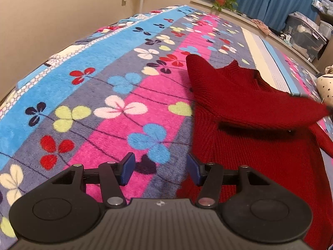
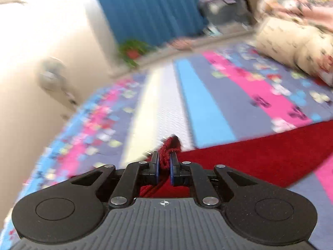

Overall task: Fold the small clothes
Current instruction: 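Grasp the cuff of the extended sleeve with the right gripper, then lift the sleeve with the right gripper and lay it across the chest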

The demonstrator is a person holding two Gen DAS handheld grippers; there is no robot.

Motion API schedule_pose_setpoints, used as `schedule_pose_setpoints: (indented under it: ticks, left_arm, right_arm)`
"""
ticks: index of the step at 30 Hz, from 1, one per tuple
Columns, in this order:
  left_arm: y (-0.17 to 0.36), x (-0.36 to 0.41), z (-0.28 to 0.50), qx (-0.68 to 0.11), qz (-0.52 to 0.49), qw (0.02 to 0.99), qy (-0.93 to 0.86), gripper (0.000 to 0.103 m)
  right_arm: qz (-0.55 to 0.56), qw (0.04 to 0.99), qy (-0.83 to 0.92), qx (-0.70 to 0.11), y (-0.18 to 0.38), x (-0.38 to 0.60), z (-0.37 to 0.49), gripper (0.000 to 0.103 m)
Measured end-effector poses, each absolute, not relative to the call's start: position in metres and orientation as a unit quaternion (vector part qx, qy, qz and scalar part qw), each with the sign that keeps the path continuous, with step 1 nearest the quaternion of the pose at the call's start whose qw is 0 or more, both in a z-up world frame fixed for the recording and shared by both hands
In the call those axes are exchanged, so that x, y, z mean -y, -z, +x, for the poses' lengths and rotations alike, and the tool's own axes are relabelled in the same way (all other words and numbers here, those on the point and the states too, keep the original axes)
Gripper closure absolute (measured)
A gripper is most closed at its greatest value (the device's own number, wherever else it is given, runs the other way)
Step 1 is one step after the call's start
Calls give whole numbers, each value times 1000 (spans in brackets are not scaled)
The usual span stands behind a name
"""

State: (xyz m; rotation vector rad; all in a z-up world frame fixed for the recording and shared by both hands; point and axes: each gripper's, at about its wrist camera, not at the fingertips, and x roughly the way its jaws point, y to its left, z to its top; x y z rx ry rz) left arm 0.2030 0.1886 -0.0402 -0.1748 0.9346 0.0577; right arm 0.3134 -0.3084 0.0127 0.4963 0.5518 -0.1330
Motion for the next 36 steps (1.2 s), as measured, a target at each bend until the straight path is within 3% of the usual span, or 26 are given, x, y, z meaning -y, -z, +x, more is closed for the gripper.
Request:
schedule_pose_setpoints:
  ticks: [3,4,10,13,15,17,23,31,36]
  left_arm:
    - [40,-184,205,-449,-82,889,-25,43]
    - [40,-181,205,-449,-79,890,-23,43]
    - [45,-162,206,-452,-53,890,-17,43]
    - [51,-157,209,-458,-34,888,-17,43]
    - [53,-158,210,-460,-37,887,-20,43]
    - [54,-158,211,-460,-36,887,-23,42]
    - [56,-156,215,-459,-29,887,-28,42]
    - [57,-144,217,-457,-3,889,-22,41]
    - [60,-141,219,-458,6,889,-20,41]
  right_arm:
    - [233,884,115,-389,28,325,328,89]
    - [220,882,148,-390,31,328,324,86]
    - [224,926,91,-291,29,312,288,86]
    - [196,925,33,-324,41,291,303,77]
    - [165,909,26,-382,55,286,310,78]
    - [169,916,19,-362,44,295,302,76]
    - [197,926,65,-315,35,373,259,70]
    - [223,906,191,-305,73,493,209,67]
    - [321,871,254,-272,95,549,190,59]
